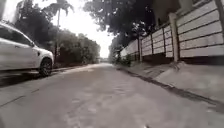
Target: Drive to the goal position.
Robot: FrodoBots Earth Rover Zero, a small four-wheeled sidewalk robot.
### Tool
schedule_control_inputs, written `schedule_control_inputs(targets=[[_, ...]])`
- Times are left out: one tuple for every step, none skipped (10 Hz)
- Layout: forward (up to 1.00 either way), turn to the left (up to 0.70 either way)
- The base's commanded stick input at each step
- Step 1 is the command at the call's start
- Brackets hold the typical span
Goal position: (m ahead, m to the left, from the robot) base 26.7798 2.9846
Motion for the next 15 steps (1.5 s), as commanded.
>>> schedule_control_inputs(targets=[[0.85, 0.00], [0.85, 0.00], [0.85, 0.00], [0.85, 0.00], [0.85, 0.00], [0.85, 0.00], [0.85, 0.04], [0.85, 0.00], [0.85, 0.00], [0.85, 0.00], [0.85, 0.02], [0.85, 0.00], [0.85, 0.00], [0.85, 0.00], [0.85, 0.00]])
